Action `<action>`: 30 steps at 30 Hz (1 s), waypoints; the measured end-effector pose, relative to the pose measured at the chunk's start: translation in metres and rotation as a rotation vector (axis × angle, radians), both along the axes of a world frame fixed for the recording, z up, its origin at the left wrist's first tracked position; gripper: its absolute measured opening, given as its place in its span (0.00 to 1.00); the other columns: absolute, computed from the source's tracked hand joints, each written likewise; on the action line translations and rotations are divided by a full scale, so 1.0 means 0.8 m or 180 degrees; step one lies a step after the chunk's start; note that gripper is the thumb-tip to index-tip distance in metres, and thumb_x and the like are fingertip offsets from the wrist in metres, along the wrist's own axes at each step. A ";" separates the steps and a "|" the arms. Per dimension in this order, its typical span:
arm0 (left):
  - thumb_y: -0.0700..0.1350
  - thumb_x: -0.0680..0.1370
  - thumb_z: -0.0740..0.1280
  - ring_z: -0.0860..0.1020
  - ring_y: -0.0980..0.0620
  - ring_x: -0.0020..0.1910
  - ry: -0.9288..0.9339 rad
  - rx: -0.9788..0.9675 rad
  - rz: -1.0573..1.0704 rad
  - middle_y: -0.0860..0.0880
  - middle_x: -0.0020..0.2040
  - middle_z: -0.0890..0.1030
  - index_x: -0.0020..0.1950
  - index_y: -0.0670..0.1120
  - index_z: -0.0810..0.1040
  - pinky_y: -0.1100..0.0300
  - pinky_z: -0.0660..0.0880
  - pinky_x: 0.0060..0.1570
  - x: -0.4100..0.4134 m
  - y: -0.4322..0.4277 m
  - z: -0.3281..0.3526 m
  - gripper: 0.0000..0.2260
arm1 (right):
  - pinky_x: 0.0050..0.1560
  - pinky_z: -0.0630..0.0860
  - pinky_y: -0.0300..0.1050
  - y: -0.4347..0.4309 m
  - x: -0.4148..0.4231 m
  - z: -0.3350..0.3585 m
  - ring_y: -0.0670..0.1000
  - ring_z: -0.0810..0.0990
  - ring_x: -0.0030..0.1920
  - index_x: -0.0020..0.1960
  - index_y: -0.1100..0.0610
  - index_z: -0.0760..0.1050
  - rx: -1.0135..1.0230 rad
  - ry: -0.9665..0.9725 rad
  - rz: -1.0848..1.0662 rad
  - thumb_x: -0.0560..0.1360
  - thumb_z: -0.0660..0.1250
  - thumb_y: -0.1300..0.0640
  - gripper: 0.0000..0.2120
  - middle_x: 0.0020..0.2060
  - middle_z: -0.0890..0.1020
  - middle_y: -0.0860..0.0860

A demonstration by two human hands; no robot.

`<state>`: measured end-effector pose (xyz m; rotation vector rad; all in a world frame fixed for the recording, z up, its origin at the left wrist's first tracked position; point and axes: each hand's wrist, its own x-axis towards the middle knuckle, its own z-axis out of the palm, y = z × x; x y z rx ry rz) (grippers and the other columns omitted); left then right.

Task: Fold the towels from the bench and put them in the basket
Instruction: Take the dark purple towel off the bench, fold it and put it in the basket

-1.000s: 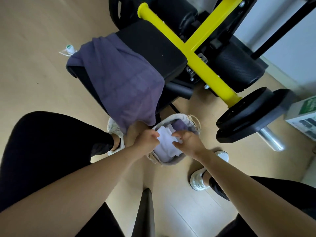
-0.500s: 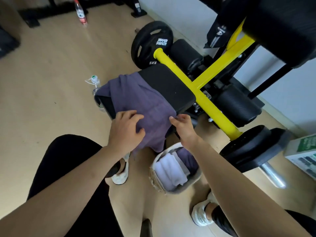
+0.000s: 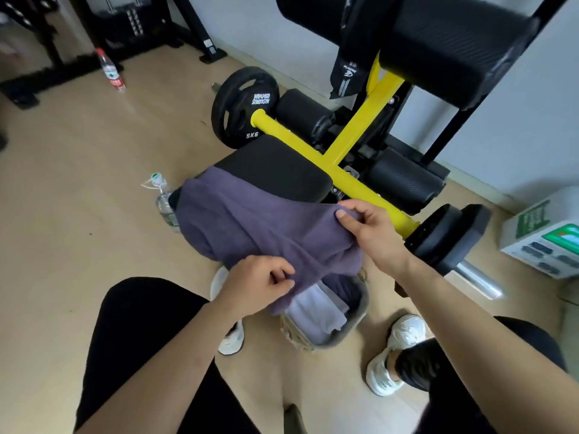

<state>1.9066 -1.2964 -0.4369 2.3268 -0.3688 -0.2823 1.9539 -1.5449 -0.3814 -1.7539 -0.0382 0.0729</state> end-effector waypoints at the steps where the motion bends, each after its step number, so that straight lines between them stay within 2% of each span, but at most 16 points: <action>1: 0.50 0.74 0.75 0.80 0.62 0.39 0.0011 -0.0139 0.0006 0.61 0.39 0.82 0.53 0.55 0.85 0.55 0.80 0.45 -0.002 -0.003 0.004 0.09 | 0.50 0.77 0.42 -0.007 -0.010 0.013 0.47 0.80 0.46 0.51 0.62 0.81 -0.0097 -0.0058 0.0139 0.81 0.66 0.64 0.05 0.45 0.84 0.52; 3: 0.50 0.74 0.74 0.80 0.59 0.38 -0.0293 -0.0490 0.0204 0.59 0.40 0.82 0.55 0.55 0.84 0.53 0.80 0.44 -0.001 -0.009 0.010 0.10 | 0.51 0.76 0.39 -0.017 -0.030 0.034 0.45 0.80 0.47 0.52 0.64 0.81 -0.0359 -0.0154 0.0452 0.80 0.66 0.64 0.06 0.46 0.84 0.51; 5: 0.53 0.74 0.71 0.79 0.56 0.42 -0.0675 -0.0770 0.0349 0.57 0.47 0.81 0.61 0.53 0.82 0.52 0.80 0.45 0.001 -0.017 0.016 0.16 | 0.51 0.75 0.35 -0.023 -0.049 0.045 0.41 0.80 0.46 0.52 0.63 0.82 -0.0611 -0.0188 0.0703 0.79 0.67 0.65 0.05 0.46 0.85 0.49; 8: 0.55 0.74 0.71 0.73 0.55 0.63 -0.0896 -0.0803 0.0089 0.54 0.67 0.74 0.73 0.52 0.75 0.63 0.74 0.60 0.002 -0.037 0.028 0.27 | 0.49 0.72 0.31 -0.030 -0.077 0.051 0.38 0.80 0.45 0.52 0.61 0.83 -0.0945 -0.0255 0.0913 0.78 0.69 0.64 0.05 0.44 0.84 0.42; 9: 0.56 0.73 0.71 0.69 0.55 0.67 -0.0980 -0.0620 -0.0149 0.54 0.71 0.71 0.73 0.53 0.75 0.66 0.69 0.64 0.002 -0.046 0.031 0.28 | 0.50 0.72 0.31 -0.033 -0.084 0.051 0.39 0.80 0.46 0.53 0.59 0.83 -0.1068 -0.0310 0.0971 0.78 0.70 0.63 0.05 0.44 0.83 0.43; 10: 0.57 0.74 0.71 0.68 0.53 0.69 -0.1117 -0.0446 -0.0406 0.54 0.73 0.71 0.69 0.53 0.78 0.63 0.67 0.67 0.002 -0.055 0.031 0.24 | 0.50 0.72 0.31 -0.037 -0.092 0.051 0.41 0.80 0.47 0.53 0.58 0.84 -0.1155 -0.0338 0.1019 0.78 0.70 0.62 0.06 0.45 0.83 0.45; 11: 0.57 0.74 0.71 0.70 0.51 0.68 -0.1227 -0.0336 -0.0586 0.54 0.70 0.75 0.62 0.51 0.83 0.56 0.68 0.67 0.001 -0.063 0.028 0.19 | 0.51 0.72 0.32 -0.041 -0.098 0.049 0.42 0.80 0.47 0.53 0.58 0.84 -0.1181 -0.0335 0.1033 0.78 0.70 0.61 0.06 0.45 0.83 0.47; 13: 0.56 0.76 0.71 0.78 0.51 0.54 -0.0966 -0.0427 -0.0699 0.54 0.50 0.84 0.45 0.46 0.83 0.48 0.75 0.54 -0.001 -0.071 0.022 0.13 | 0.51 0.73 0.33 -0.054 -0.108 0.041 0.44 0.80 0.47 0.52 0.60 0.84 -0.1103 -0.0314 0.0934 0.78 0.70 0.61 0.05 0.45 0.83 0.49; 14: 0.55 0.76 0.71 0.78 0.53 0.44 -0.0548 -0.0648 -0.0637 0.54 0.40 0.81 0.41 0.46 0.79 0.50 0.76 0.45 -0.002 -0.071 0.022 0.13 | 0.49 0.73 0.34 -0.061 -0.110 0.035 0.43 0.79 0.45 0.50 0.59 0.83 -0.1059 -0.0263 0.0824 0.78 0.70 0.61 0.04 0.43 0.83 0.49; 15: 0.52 0.77 0.72 0.75 0.55 0.38 -0.0215 -0.0816 -0.0555 0.54 0.34 0.77 0.39 0.46 0.77 0.54 0.73 0.40 -0.003 -0.070 0.022 0.12 | 0.46 0.73 0.34 -0.069 -0.112 0.027 0.42 0.78 0.42 0.48 0.58 0.83 -0.1055 -0.0183 0.0715 0.77 0.71 0.60 0.02 0.41 0.82 0.48; 16: 0.50 0.77 0.73 0.73 0.57 0.36 0.0039 -0.0988 -0.0483 0.54 0.33 0.75 0.39 0.47 0.76 0.56 0.71 0.39 -0.002 -0.070 0.023 0.11 | 0.43 0.72 0.35 -0.079 -0.114 0.018 0.42 0.76 0.39 0.45 0.57 0.82 -0.1113 -0.0055 0.0625 0.76 0.72 0.60 0.02 0.38 0.80 0.47; 19: 0.43 0.78 0.73 0.74 0.60 0.36 0.0220 -0.1241 -0.0182 0.57 0.34 0.78 0.41 0.47 0.78 0.65 0.71 0.40 0.002 -0.065 0.028 0.08 | 0.37 0.68 0.37 -0.108 -0.123 -0.013 0.43 0.71 0.33 0.41 0.55 0.79 -0.1189 0.0564 0.0678 0.74 0.75 0.58 0.06 0.31 0.76 0.44; 22: 0.41 0.78 0.73 0.76 0.62 0.37 0.0246 -0.1395 0.0260 0.57 0.35 0.80 0.42 0.46 0.80 0.70 0.72 0.41 0.006 -0.063 0.029 0.06 | 0.39 0.70 0.40 -0.129 -0.136 -0.034 0.45 0.73 0.35 0.39 0.51 0.79 -0.1166 0.0989 0.0925 0.73 0.76 0.55 0.07 0.33 0.77 0.47; 24: 0.41 0.79 0.72 0.76 0.64 0.37 0.0224 -0.1403 0.0456 0.59 0.34 0.79 0.42 0.47 0.79 0.71 0.72 0.40 0.007 -0.060 0.027 0.06 | 0.42 0.71 0.42 -0.138 -0.138 -0.039 0.47 0.74 0.38 0.39 0.52 0.78 -0.1119 0.1119 0.1000 0.73 0.77 0.56 0.08 0.35 0.78 0.49; 27: 0.43 0.80 0.72 0.75 0.64 0.36 0.0187 -0.1509 0.0915 0.60 0.33 0.78 0.43 0.45 0.79 0.71 0.72 0.39 0.016 -0.054 0.023 0.06 | 0.41 0.69 0.39 -0.149 -0.140 -0.041 0.47 0.72 0.36 0.38 0.53 0.78 -0.0963 0.1158 0.0929 0.73 0.76 0.61 0.09 0.33 0.76 0.48; 30: 0.45 0.79 0.72 0.76 0.63 0.37 0.0178 -0.1553 0.1257 0.58 0.36 0.79 0.46 0.44 0.80 0.70 0.74 0.40 0.024 -0.050 0.021 0.06 | 0.40 0.72 0.42 -0.161 -0.143 -0.048 0.48 0.74 0.36 0.41 0.56 0.80 -0.0867 0.1166 0.0705 0.73 0.76 0.63 0.06 0.34 0.79 0.50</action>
